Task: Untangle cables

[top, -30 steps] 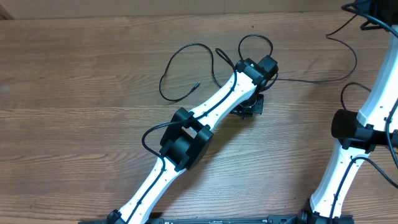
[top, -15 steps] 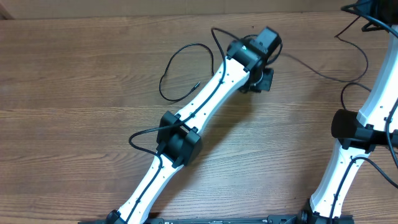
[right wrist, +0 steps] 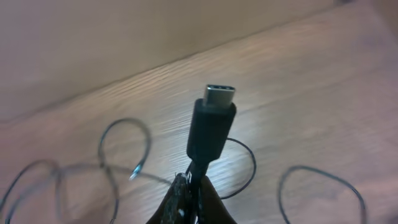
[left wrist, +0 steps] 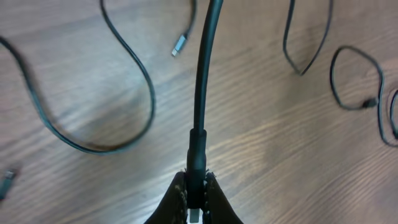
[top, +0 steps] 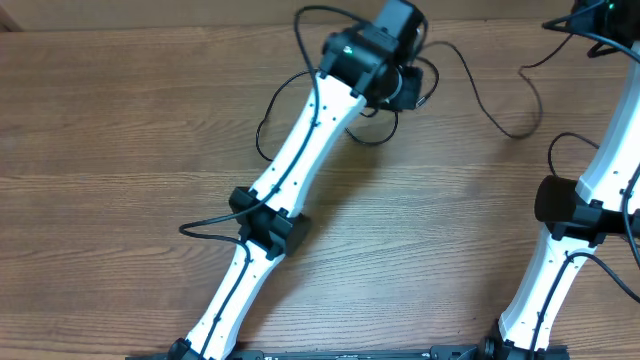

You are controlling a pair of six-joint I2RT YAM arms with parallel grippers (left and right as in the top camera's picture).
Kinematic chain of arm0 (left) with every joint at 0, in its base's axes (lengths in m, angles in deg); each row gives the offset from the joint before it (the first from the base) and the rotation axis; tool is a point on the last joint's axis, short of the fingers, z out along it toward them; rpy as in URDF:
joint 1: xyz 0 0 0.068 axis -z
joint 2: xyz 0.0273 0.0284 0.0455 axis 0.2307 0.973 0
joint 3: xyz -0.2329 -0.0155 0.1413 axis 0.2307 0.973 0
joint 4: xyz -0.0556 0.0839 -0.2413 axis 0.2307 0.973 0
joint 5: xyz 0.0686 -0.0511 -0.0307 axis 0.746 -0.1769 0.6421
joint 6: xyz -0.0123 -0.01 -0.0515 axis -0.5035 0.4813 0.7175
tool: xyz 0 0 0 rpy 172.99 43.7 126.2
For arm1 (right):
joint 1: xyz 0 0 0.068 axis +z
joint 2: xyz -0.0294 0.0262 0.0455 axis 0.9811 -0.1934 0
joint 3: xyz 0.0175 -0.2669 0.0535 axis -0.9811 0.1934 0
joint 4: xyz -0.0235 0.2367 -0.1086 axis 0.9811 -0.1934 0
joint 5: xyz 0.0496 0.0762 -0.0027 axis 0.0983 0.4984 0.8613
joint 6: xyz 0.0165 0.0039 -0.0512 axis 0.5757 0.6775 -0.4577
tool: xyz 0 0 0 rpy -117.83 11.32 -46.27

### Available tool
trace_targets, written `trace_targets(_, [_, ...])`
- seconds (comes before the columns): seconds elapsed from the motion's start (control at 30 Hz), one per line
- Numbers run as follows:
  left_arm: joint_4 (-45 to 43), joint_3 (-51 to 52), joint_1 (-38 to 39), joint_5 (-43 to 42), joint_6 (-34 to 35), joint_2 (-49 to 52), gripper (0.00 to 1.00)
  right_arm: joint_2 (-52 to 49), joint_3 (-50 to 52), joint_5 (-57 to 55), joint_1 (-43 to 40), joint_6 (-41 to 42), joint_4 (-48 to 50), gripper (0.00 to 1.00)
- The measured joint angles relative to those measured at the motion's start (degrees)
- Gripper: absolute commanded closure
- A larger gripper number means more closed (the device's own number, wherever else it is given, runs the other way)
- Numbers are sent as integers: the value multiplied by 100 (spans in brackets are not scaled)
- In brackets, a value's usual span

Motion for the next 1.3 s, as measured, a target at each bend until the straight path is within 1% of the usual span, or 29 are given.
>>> trace_targets(0.1, [-2, -55, -199, -188, -42, 0, 95, 0, 26, 726, 2, -627, 0, 96])
trace_targets(0.2, [-90, -68, -369, -601, -42, 0, 96, 4, 271, 1342, 37, -1244, 7, 96])
trace_targets(0.43, [-610, -72, -573, -2177, -177, 0, 96, 4, 1572, 2562, 173, -2708, 2, 96])
trace_targets(0.53, [-769, -72, -577, -2850, -192, 0, 96, 4, 1912, 2997, 234, -3220, 4, 96])
trace_targets(0.63, [-935, -72, -575, -3539, -234, 0, 96, 4, 2024, 3329, 302, -3585, 0, 96])
trace_targets(0.8, [-1027, -72, -575, -4304, -319, 0, 96, 4, 2028, 3600, 446, -3945, 2, 96])
trace_targets(0.93, [-1036, -72, -575, -4666, -334, 0, 96, 4, 2028, 3665, 501, -4041, 4, 96])
trace_targets(1.1, [-988, -72, -575, -4826, -339, 0, 96, 4, 2028, 3676, 494, -4096, 37, 96])
trace_targets(1.2, [-796, -76, -575, -4669, -339, 0, 96, 4, 2028, 3692, 494, -4103, 70, 96])
trace_targets(1.3, [-494, -79, -577, -4133, -345, 0, 96, 4, 2028, 3703, 494, -4120, 66, 96])
